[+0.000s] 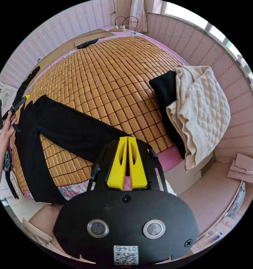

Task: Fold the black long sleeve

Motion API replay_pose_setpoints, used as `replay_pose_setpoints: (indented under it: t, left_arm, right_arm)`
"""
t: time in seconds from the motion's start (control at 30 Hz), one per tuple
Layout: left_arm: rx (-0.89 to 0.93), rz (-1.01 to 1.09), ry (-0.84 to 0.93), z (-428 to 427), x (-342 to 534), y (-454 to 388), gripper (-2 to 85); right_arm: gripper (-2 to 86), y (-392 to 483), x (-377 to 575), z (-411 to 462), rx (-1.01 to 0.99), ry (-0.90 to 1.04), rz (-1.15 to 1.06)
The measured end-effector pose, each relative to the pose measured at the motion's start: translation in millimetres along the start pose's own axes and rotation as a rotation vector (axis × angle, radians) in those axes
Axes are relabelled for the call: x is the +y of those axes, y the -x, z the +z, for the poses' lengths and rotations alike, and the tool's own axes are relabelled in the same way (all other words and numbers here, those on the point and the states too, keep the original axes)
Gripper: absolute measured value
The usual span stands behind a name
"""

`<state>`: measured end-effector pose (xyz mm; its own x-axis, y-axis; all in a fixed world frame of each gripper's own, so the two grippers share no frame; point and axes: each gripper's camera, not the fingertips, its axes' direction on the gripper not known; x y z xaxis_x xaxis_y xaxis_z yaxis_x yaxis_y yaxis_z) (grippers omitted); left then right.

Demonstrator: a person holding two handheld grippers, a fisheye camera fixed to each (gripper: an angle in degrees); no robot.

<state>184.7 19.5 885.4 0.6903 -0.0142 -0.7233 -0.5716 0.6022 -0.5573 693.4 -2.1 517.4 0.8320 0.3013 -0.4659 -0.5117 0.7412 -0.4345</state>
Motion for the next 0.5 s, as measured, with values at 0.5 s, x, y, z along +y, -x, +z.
replay_pose_setpoints:
  t: [0.5]
  left_arm:
    - [-0.43, -0.509, 0.001, -176, 212, 202, 6.0]
  right_arm:
    - [0.8, 455, -125, 104, -0.689, 0.096, -0.95]
